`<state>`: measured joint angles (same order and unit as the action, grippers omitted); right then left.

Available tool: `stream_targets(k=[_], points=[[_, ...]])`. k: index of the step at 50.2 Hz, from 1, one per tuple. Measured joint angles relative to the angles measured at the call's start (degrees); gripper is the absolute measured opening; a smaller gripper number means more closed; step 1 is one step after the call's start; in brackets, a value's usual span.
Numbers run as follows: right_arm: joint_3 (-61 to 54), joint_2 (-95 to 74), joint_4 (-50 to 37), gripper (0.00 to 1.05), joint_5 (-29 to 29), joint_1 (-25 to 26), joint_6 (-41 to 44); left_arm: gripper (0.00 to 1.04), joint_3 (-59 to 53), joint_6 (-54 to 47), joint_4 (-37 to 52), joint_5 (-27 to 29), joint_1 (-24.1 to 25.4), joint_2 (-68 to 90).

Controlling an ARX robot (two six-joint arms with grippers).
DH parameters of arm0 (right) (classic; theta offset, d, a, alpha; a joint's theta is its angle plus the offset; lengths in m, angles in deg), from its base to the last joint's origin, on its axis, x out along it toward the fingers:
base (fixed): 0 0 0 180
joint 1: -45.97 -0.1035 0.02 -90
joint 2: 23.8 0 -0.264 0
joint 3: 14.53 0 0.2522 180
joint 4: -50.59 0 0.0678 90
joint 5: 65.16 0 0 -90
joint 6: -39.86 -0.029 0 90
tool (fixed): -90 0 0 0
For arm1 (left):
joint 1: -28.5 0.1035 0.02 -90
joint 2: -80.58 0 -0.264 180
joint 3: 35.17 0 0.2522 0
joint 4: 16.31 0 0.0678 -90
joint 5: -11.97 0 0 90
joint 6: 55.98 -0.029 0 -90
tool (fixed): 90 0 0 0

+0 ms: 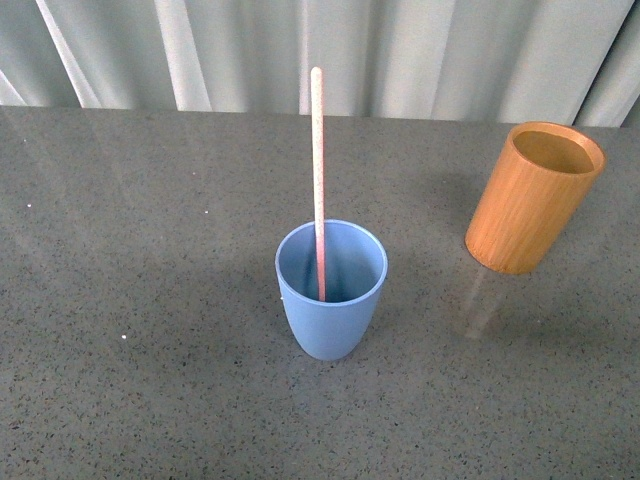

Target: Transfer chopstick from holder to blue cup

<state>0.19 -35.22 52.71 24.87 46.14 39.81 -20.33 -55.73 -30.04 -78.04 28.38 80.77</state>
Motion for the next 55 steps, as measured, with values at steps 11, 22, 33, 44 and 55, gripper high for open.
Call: stream_targets(k=[11, 22, 33, 44, 55], points=[[0.0, 9.2, 11.0, 0.01, 0.0, 0.0, 0.0, 0.98, 0.0, 0.0, 0.0, 0.0, 0.0, 0.0], [0.0, 11.2, 11.5, 0.01, 0.0, 0.0, 0.0, 0.98, 0.0, 0.0, 0.0, 0.0, 0.0, 0.0], [0.0, 11.2, 11.5, 0.31, 0.0, 0.0, 0.0, 0.98, 0.0, 0.0, 0.0, 0.0, 0.0, 0.0], [0.0, 11.2, 11.5, 0.68, 0.0, 0.0, 0.0, 0.98, 0.0, 0.0, 0.0, 0.0, 0.0, 0.0], [0.0, 11.2, 11.5, 0.94, 0.0, 0.0, 0.0, 0.98, 0.0, 0.0, 0.0, 0.0, 0.0, 0.0]])
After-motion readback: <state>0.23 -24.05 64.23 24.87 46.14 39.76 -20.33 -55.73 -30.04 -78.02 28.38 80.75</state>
